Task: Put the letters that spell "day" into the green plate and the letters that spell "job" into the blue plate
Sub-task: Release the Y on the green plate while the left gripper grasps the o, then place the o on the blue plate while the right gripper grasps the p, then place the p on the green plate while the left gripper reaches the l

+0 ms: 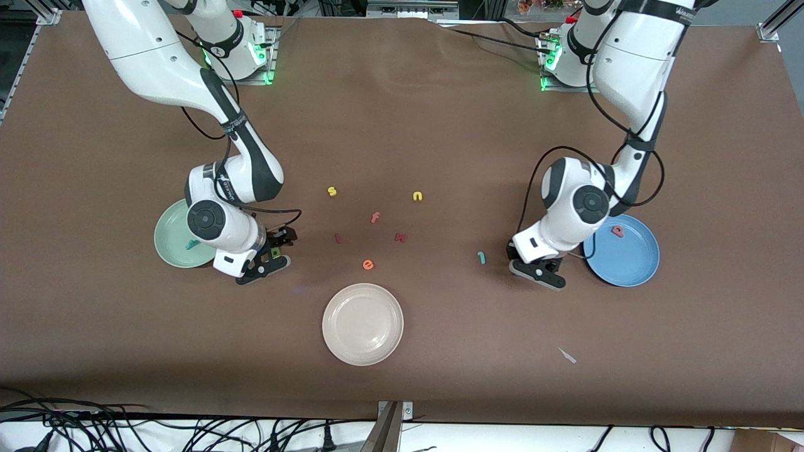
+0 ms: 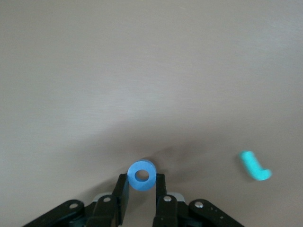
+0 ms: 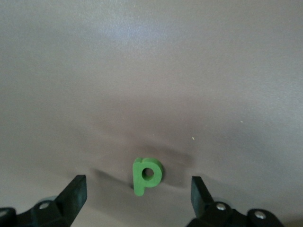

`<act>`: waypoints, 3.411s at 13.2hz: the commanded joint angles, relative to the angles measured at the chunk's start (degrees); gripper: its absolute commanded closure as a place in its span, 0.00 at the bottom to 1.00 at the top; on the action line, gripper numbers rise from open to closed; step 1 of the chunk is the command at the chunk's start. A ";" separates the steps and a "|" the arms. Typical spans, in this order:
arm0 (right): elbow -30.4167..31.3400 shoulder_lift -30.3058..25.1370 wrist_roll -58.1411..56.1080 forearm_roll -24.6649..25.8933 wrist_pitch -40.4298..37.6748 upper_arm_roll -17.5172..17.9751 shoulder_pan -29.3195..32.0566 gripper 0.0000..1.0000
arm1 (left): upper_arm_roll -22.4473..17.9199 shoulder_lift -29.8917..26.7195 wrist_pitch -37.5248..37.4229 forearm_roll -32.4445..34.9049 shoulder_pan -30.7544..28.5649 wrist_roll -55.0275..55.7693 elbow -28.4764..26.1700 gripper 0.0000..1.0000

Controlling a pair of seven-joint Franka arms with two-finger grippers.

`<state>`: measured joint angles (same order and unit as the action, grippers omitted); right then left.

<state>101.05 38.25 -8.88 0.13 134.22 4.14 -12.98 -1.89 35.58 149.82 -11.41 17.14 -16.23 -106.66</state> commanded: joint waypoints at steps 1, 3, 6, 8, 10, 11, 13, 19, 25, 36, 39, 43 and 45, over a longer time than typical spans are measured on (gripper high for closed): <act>-1.82 1.30 -1.32 0.21 -0.63 -0.01 -0.03 0.15 | 0.31 -6.03 -3.92 -0.02 -5.44 -7.92 -3.80 1.00; -1.82 1.39 -1.32 2.23 -0.54 -0.01 0.06 0.26 | 0.31 -9.72 -4.27 -0.02 -9.65 -13.01 -6.80 1.00; -2.09 1.66 -1.32 2.68 -0.45 -0.01 0.06 0.39 | 0.22 -12.89 -9.71 -0.02 -15.19 -20.32 -8.64 1.00; -3.05 2.09 -1.32 2.68 -0.54 -0.01 -0.03 0.45 | 0.13 -12.82 -9.47 1.03 -16.96 -21.04 -10.84 1.00; -3.14 2.10 -1.23 2.68 -0.54 -0.01 -0.03 0.52 | -0.31 -12.11 -9.02 1.13 -17.23 -21.04 -11.55 0.97; -3.14 2.10 -1.15 2.59 -0.54 -0.01 -0.03 0.54 | -0.40 -11.85 -9.02 1.65 -17.41 -21.04 -11.55 0.89; -3.14 2.18 -1.14 2.59 -0.54 -0.01 -0.03 0.57 | -0.40 -11.85 -8.85 2.62 -17.58 -21.04 -11.38 0.40; -3.06 2.45 -1.14 2.59 -0.54 -0.01 -0.03 0.74 | 0.13 -13.87 -8.94 1.83 -14.44 -19.29 -10.77 0.27; -6.99 2.01 -0.44 1.89 -6.04 0.08 -0.11 0.84 | 2.41 -15.63 -8.85 1.83 -5.29 -7.07 -11.02 0.00; -8.86 -2.83 1.58 1.80 -25.41 -9.59 1.72 0.81 | 1.89 -8.26 -8.94 1.22 4.28 18.46 -4.80 0.08; -8.94 -2.21 1.67 1.71 -26.47 -9.59 4.45 0.22 | -0.56 -4.21 -8.94 1.30 9.64 29.03 -0.84 0.08; -10.08 -3.26 2.28 1.27 -27.95 -8.71 3.84 0.00 | -3.29 -0.26 -8.94 1.13 13.70 38.44 3.28 0.09; -12.53 -3.35 2.63 1.27 -31.20 -7.14 3.84 0.00 | -5.23 2.29 -8.94 1.13 14.32 40.48 6.10 0.10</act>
<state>90.63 35.93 -6.90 2.00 106.69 -4.23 -9.18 -4.92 34.67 141.40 -10.37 30.31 22.02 -104.69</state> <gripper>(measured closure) 0.004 0.084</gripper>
